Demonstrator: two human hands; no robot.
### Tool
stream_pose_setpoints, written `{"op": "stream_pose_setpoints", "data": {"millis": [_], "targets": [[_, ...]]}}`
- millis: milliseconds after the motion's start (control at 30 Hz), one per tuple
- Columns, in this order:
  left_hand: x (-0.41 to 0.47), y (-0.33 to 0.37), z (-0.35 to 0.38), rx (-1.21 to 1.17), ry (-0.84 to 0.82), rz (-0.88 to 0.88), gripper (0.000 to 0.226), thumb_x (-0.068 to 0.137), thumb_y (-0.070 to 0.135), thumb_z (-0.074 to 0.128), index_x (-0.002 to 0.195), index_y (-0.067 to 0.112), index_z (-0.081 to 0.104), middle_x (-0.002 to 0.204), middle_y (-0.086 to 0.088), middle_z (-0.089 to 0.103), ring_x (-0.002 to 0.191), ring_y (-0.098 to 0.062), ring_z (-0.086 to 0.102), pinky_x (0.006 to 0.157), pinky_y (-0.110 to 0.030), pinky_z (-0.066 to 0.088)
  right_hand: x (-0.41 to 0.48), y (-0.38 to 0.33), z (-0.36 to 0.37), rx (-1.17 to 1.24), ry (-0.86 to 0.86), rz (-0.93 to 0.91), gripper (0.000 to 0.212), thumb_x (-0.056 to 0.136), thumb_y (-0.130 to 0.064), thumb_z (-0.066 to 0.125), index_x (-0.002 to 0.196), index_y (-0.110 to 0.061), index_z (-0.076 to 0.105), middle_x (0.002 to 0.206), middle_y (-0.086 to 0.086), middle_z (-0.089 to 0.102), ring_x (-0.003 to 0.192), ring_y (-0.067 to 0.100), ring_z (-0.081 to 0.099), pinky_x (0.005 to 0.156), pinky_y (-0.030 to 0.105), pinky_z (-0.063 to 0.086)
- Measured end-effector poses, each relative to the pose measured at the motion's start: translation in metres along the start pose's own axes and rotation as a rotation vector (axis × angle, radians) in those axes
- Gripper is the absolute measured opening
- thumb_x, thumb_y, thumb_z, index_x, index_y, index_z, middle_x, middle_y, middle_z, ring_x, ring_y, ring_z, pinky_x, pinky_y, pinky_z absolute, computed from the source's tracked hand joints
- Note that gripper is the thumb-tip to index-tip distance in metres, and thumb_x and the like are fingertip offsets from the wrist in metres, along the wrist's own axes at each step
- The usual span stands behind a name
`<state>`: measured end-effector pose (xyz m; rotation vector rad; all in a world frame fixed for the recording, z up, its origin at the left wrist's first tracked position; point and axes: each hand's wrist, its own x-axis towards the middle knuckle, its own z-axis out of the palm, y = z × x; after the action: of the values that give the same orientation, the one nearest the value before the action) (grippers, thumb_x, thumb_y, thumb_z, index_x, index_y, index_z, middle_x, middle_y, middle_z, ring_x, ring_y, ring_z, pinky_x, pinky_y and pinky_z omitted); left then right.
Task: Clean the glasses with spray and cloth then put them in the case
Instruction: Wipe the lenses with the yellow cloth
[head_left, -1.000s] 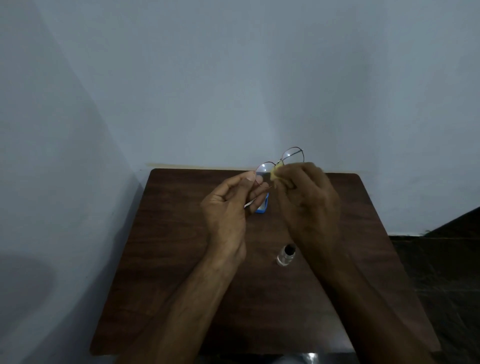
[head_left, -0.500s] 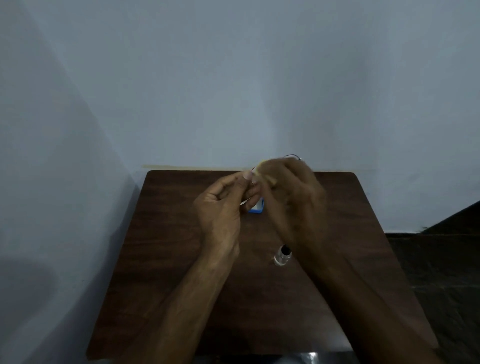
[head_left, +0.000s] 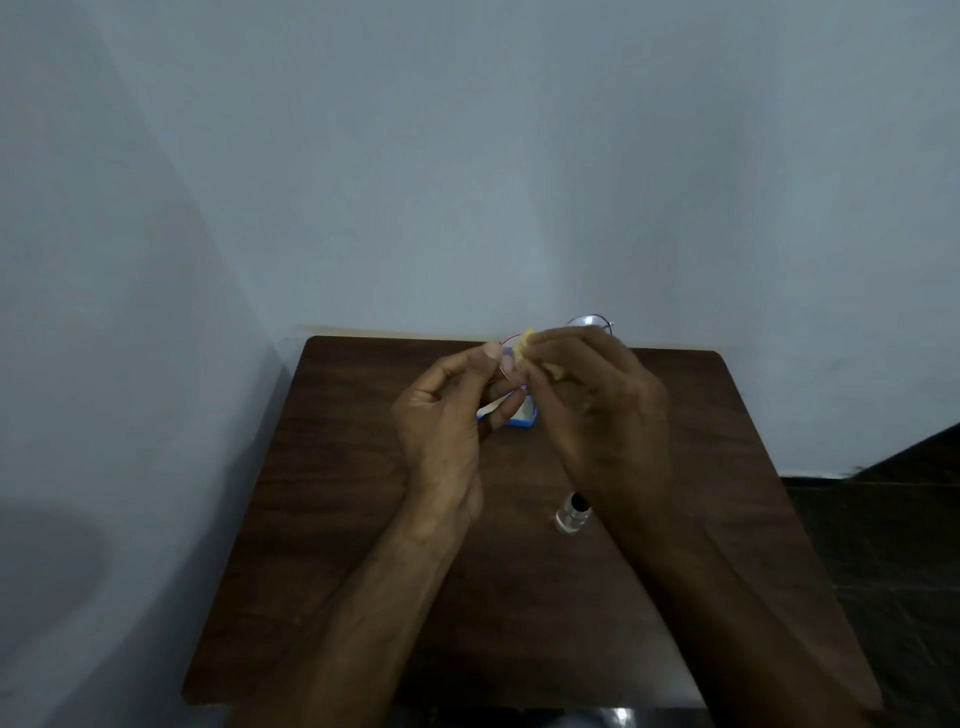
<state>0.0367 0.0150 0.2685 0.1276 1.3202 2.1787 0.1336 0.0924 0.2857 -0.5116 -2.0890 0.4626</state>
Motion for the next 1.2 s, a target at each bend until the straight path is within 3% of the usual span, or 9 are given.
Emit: {"op": "stream_pose_setpoints", "data": {"millis": [167, 267, 600, 733, 867, 1067, 1200], "targets": [[-0.001, 0.006, -0.003, -0.006, -0.033, 0.03, 0.007, 0.091, 0.006, 0.075, 0.097, 0.003, 0.078, 0.08, -0.006, 0.077, 0.07, -0.016, 0.075, 0.07, -0.031, 0.067, 0.019, 0.014, -0.034, -0.059, 0.122, 0.107, 0.004, 0.092, -0.01, 0.08, 0.094, -0.009, 0.077, 0.102, 0.001, 0.075, 0.092, 0.017, 0.072, 0.08, 0.038, 0.061], [0.002, 0.008, -0.006, 0.003, -0.045, 0.059, 0.017, 0.09, 0.008, 0.076, 0.103, -0.001, 0.077, 0.086, -0.012, 0.077, 0.074, -0.018, 0.076, 0.069, -0.03, 0.066, 0.019, 0.022, -0.035, -0.104, 0.081, 0.148, 0.007, 0.091, -0.011, 0.081, 0.095, -0.009, 0.076, 0.104, 0.002, 0.075, 0.093, 0.016, 0.071, 0.079, 0.038, 0.062], [0.005, 0.017, -0.007, 0.006, -0.064, 0.091, 0.006, 0.093, 0.004, 0.073, 0.095, 0.007, 0.078, 0.076, -0.003, 0.076, 0.071, -0.014, 0.074, 0.066, -0.025, 0.062, -0.005, -0.001, -0.017, -0.24, 0.023, 0.04, 0.014, 0.09, -0.003, 0.078, 0.102, -0.008, 0.073, 0.096, 0.006, 0.071, 0.085, 0.026, 0.063, 0.072, 0.04, 0.052], [0.007, 0.018, -0.009, -0.006, -0.042, 0.081, 0.005, 0.092, 0.005, 0.075, 0.095, 0.008, 0.078, 0.076, -0.003, 0.076, 0.069, -0.013, 0.073, 0.064, -0.024, 0.061, 0.014, 0.01, -0.022, -0.28, 0.071, 0.087, 0.019, 0.092, -0.006, 0.075, 0.111, -0.008, 0.074, 0.107, 0.009, 0.073, 0.094, 0.029, 0.064, 0.075, 0.039, 0.053], [0.009, 0.02, -0.01, -0.037, -0.019, 0.062, 0.004, 0.091, 0.007, 0.077, 0.095, 0.007, 0.078, 0.078, -0.006, 0.075, 0.072, -0.015, 0.073, 0.067, -0.025, 0.061, 0.007, -0.002, -0.007, -0.335, -0.04, 0.026, 0.015, 0.095, -0.01, 0.073, 0.11, -0.011, 0.075, 0.107, 0.006, 0.07, 0.093, 0.025, 0.063, 0.072, 0.038, 0.053], [0.012, 0.021, -0.015, -0.02, -0.029, 0.071, 0.005, 0.092, 0.005, 0.075, 0.096, 0.007, 0.078, 0.077, -0.005, 0.076, 0.07, -0.014, 0.074, 0.066, -0.024, 0.062, 0.017, 0.01, -0.012, -0.346, 0.063, 0.125, 0.008, 0.094, -0.011, 0.075, 0.102, -0.01, 0.077, 0.104, 0.005, 0.07, 0.09, 0.024, 0.063, 0.07, 0.035, 0.051], [0.012, 0.023, -0.013, -0.023, -0.031, 0.068, 0.004, 0.092, 0.007, 0.076, 0.093, 0.009, 0.079, 0.077, -0.007, 0.075, 0.071, -0.016, 0.073, 0.067, -0.026, 0.062, 0.01, -0.003, -0.001, -0.325, -0.017, 0.041, 0.011, 0.094, -0.011, 0.074, 0.105, -0.011, 0.076, 0.106, 0.005, 0.07, 0.091, 0.023, 0.063, 0.071, 0.037, 0.054]]}}
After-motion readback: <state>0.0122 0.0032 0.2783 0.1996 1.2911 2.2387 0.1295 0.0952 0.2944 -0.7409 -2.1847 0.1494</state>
